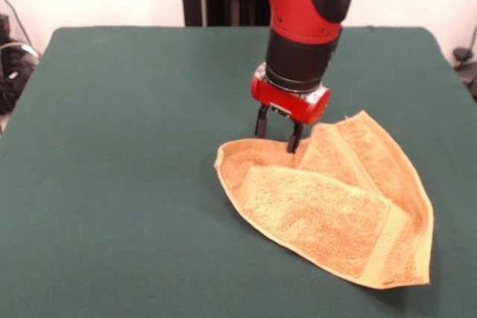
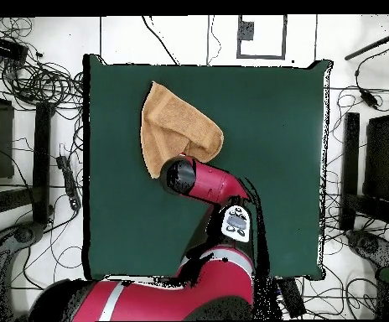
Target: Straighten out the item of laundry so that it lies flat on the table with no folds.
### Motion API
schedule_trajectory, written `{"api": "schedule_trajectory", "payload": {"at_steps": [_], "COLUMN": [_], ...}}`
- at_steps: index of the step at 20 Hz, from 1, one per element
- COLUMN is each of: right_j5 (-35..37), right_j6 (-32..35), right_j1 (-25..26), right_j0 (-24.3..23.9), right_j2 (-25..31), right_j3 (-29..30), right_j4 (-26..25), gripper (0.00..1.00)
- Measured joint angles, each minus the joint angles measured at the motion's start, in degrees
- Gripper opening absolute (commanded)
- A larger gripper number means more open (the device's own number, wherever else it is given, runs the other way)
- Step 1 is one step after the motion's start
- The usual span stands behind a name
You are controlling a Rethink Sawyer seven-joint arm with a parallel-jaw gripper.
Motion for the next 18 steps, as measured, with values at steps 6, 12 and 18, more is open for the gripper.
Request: {"api": "schedule_trajectory", "payload": {"at_steps": [6,12,18], "right_j5": [0.01,0.0,0.08], "right_j6": [0.0,0.0,0.0], "right_j1": [0.01,0.19,0.55], "right_j0": [0.0,-0.05,-0.79], "right_j2": [0.0,0.13,0.96], "right_j3": [-0.03,-0.66,-1.94], "right_j4": [0.0,-0.04,-0.86], "gripper": [1.0,0.0,0.0]}}
